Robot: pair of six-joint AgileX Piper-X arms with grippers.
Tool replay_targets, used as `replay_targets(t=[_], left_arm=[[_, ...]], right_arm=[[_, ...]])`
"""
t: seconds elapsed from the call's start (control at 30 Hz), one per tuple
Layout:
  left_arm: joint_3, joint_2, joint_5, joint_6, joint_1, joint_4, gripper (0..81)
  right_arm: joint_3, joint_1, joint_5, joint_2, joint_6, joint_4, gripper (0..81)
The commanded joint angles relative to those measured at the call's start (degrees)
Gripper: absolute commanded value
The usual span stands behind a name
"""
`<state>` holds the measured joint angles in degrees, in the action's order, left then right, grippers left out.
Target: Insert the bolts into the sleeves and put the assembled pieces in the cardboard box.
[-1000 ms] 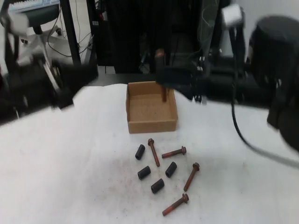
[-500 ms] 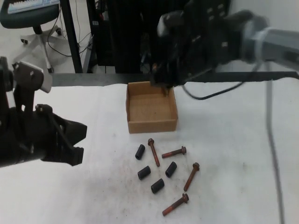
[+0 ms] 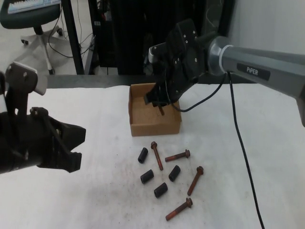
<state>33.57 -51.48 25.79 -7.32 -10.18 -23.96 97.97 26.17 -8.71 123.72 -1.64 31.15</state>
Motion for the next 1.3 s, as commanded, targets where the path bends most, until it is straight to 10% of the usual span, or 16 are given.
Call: replay_targets(t=[0.0,0.23,0.5,0.67,1.27], left_arm=[[-0.1,0.5,0.0,0.3,-0.2,0.2,0.3],[0.0,0.5,1.8,0.3,-0.2,0.2,0.3],[0.0,0.5,2.4,-0.2,-0.2,-2.3,0.3],[0.0,0.5,2.6,-1.8,-0.5,-2.2,0.3],[7.7,-22.9,-10.7,3.9,-14.7,8.4,0.3]], right_arm=[[0.9,-0.1,-0.4,-0.4,-0.5,-1.8,3.0],[0.9,-0.1,0.4,-0.4,-0.5,-0.2,40.3],[0.9,-0.3,2.4,-1.5,-0.5,3.1,33.0],[0.9,-1.5,2.6,-6.9,-1.7,8.3,0.3],[-17.5,-4.2,-1.1,-46.6,-4.1,26.5,0.8]])
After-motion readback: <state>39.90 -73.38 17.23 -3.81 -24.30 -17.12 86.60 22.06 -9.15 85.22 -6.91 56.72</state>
